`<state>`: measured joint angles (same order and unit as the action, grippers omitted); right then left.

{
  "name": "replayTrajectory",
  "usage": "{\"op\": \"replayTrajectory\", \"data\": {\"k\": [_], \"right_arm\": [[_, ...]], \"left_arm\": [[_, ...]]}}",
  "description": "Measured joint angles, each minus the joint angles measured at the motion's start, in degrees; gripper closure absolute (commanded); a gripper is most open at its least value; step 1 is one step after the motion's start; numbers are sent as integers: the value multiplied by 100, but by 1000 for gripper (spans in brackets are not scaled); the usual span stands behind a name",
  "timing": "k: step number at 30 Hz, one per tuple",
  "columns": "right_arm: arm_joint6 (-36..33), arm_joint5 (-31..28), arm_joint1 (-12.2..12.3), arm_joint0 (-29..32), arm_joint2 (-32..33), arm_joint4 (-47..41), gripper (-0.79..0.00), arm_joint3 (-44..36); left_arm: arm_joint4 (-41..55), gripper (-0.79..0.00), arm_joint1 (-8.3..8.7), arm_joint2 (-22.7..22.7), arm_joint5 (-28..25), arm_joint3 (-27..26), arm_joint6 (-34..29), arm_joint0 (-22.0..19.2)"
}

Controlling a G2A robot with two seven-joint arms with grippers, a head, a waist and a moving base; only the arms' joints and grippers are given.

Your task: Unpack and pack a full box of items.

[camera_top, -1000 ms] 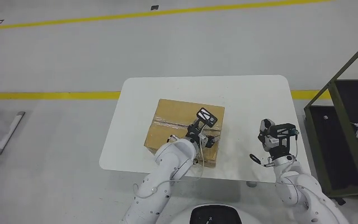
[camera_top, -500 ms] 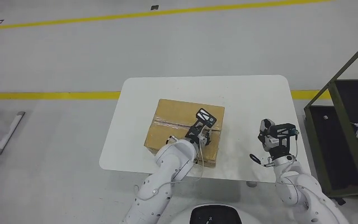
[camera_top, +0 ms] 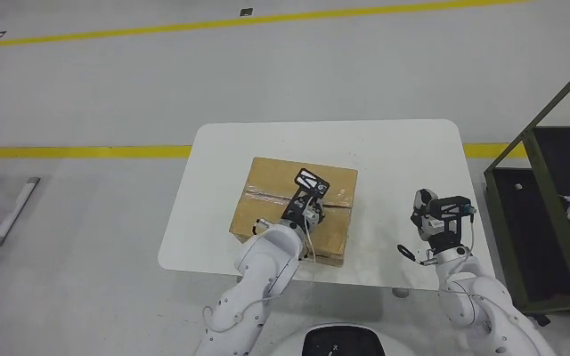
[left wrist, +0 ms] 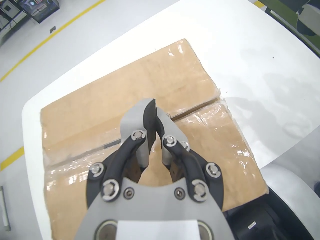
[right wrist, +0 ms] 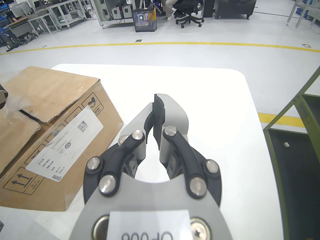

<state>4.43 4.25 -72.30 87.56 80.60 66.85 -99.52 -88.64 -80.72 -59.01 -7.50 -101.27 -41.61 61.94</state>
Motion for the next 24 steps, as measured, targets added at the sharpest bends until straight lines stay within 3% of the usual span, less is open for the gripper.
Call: {"op": "replayTrajectory", "data": {"k": [8,16,24], "right_arm": [[0,-329,-9,5,-35,-78,0,-168],[-59,-640,-25,-27,-203,-70,0,-351],[-155,-913,-54,-139,-564,117,0,-460]], "left_arm": [[-674,0,85,-426,165,-589,6,251],[-1536,0,245,-1603,234,-1322,-177,602],[-1983,0,356,-2811,314,-1522,-202,915]]}}
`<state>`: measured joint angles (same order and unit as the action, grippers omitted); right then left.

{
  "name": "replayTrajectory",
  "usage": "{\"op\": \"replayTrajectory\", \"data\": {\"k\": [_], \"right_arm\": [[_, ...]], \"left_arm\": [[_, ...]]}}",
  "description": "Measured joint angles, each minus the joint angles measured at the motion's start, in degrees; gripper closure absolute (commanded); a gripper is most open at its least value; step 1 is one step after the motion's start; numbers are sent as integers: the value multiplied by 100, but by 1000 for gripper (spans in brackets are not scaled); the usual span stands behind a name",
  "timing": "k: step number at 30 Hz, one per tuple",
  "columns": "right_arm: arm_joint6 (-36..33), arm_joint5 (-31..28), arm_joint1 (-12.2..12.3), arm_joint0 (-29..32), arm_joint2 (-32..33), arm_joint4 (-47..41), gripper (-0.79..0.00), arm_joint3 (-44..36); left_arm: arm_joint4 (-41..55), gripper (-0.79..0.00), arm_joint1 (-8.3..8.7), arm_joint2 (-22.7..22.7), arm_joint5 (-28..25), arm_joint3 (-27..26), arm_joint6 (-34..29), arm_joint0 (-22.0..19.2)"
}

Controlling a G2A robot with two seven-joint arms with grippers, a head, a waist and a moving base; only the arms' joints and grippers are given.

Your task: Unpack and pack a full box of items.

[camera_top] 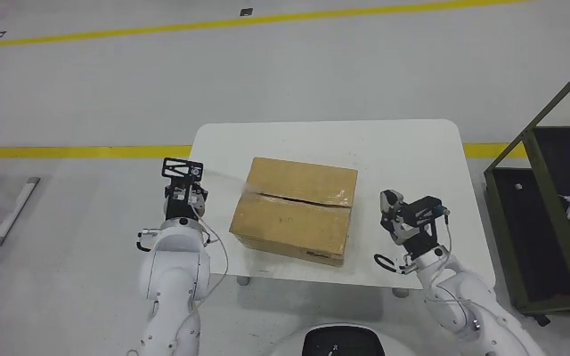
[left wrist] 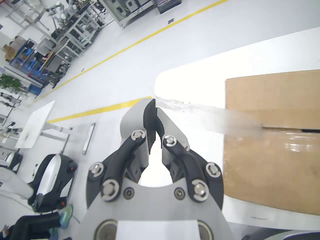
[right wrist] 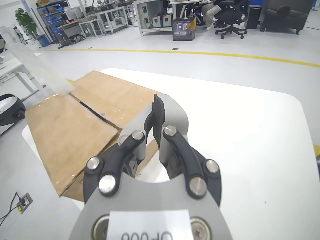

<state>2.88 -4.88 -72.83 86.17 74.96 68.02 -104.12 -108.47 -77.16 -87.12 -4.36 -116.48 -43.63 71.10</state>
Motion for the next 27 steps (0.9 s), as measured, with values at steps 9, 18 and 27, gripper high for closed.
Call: {"op": "replayTrajectory", "data": {"k": [9,18,27], "right_arm": [[-48,-128,-22,-64,-237,163,0,100],[-100,-133,-29,-97,-236,203,0,153],[-141,-104,-32,-92,-196,196,0,192]], "left_arm": [[-246,0,23,-537,448,248,138,-119],[-396,-785,35,-711,513,774,166,-331],[-540,-785,39,-715,425,826,129,-213]]}}
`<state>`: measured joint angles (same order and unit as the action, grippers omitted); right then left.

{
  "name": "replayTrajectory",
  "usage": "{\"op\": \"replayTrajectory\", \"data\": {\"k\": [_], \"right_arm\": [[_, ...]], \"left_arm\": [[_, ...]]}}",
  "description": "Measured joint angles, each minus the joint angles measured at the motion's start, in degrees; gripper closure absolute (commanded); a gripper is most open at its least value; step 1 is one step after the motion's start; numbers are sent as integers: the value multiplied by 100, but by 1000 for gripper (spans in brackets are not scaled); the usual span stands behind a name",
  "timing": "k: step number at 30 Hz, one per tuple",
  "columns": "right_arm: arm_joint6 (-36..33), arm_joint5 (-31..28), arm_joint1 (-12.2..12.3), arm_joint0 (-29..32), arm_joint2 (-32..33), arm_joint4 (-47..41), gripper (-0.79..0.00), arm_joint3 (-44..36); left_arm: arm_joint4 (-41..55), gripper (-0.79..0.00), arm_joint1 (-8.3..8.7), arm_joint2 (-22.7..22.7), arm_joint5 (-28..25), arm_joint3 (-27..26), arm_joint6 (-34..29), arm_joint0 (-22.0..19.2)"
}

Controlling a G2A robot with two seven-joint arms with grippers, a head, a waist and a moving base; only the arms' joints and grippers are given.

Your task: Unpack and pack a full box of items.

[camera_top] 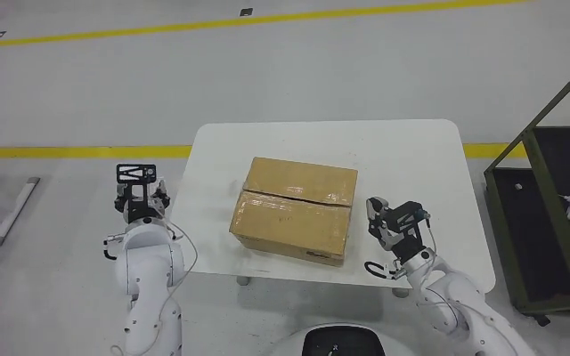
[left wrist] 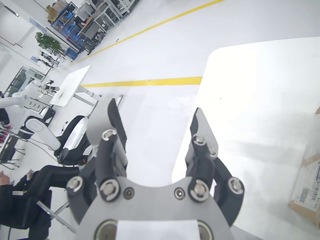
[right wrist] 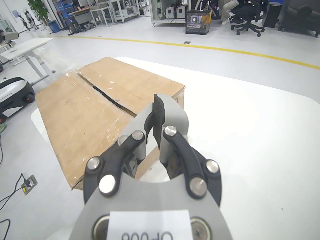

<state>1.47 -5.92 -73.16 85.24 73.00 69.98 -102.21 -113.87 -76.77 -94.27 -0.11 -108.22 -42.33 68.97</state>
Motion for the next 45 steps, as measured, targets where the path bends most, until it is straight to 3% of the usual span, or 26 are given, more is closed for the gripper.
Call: {"op": "replayTrajectory", "data": {"k": [5,11,15,17,21,25,34,42,45], "right_arm": [[-3,36,-7,-2,18,-40,0,20],[41,102,-8,5,132,-147,0,92],[70,152,-5,4,258,-240,0,172],[82,159,-1,6,325,-254,0,221],[96,199,5,18,448,-307,0,338],[120,225,8,28,522,-317,0,442],[119,237,5,8,578,-308,0,542],[115,314,6,-22,731,-395,0,565],[104,370,11,-13,851,-467,0,576]], "left_arm": [[-91,-785,9,-57,-87,-45,13,120],[-121,-785,17,330,-859,-297,122,431],[-253,-336,4,766,-1272,-238,39,625],[-217,-206,-8,924,-1357,-144,-16,658],[-257,-74,-25,1109,-1315,172,-11,629],[-371,0,-30,1157,-1238,377,10,540],[-27,0,-43,1341,-1854,799,-51,368],[619,0,-97,1708,-2250,704,-172,328],[849,-102,-124,1883,-2246,512,-298,370]]}}
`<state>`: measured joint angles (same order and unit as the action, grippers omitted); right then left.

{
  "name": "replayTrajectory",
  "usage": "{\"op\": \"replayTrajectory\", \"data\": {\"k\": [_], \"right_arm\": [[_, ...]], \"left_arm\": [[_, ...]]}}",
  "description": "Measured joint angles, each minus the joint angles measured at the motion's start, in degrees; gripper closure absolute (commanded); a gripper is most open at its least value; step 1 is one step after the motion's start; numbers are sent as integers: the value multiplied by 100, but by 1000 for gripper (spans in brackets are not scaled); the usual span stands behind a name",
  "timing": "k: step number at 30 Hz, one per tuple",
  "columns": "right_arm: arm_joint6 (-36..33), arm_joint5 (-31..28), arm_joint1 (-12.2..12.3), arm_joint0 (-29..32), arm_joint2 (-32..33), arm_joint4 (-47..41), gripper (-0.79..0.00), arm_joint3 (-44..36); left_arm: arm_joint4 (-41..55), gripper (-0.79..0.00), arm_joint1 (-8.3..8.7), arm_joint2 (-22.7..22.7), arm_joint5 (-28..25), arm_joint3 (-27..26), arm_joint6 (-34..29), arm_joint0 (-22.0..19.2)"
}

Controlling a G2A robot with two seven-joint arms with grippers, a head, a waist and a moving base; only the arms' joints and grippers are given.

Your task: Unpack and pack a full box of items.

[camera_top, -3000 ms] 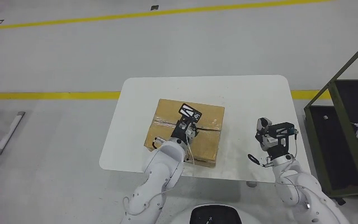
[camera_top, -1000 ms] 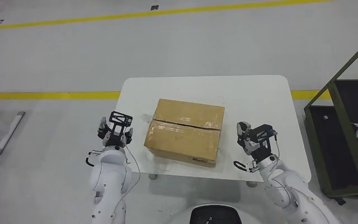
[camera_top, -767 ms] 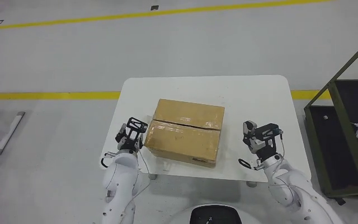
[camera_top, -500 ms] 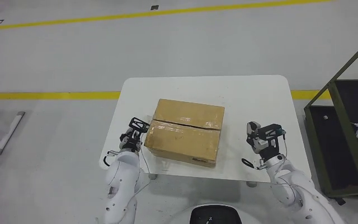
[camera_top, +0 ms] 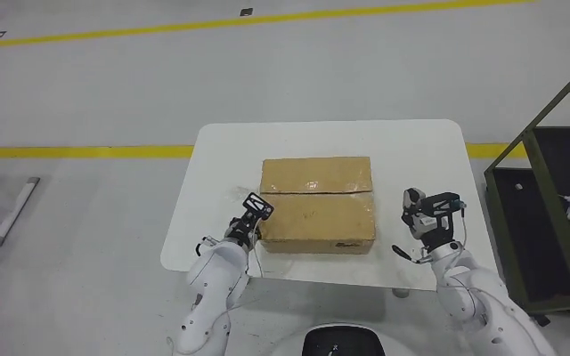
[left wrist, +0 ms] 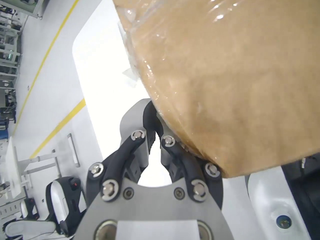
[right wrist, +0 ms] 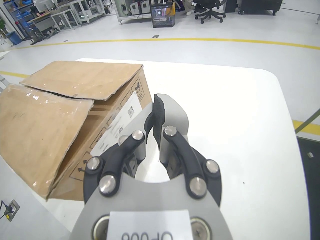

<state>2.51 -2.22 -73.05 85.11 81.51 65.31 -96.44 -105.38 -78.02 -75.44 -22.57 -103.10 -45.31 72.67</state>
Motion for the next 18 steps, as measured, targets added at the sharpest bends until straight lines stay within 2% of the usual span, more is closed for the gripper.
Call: {"op": "replayTrajectory", "data": {"k": [1,2,3,12,18], "right_arm": [[-3,12,2,1,38,-21,0,7],[-5,18,4,-1,77,-43,0,14],[-5,18,6,-5,113,-62,0,18],[-15,100,21,-103,417,-188,0,137],[-135,-60,2,-368,233,-142,0,587]], "left_arm": [[44,-172,-6,49,1,-47,-15,11],[62,-702,-10,96,8,-92,-31,19],[58,-785,-14,134,29,-137,-48,23],[-458,-785,-31,128,940,-784,32,-17],[-366,-785,-56,203,947,-1012,148,-268]]}}
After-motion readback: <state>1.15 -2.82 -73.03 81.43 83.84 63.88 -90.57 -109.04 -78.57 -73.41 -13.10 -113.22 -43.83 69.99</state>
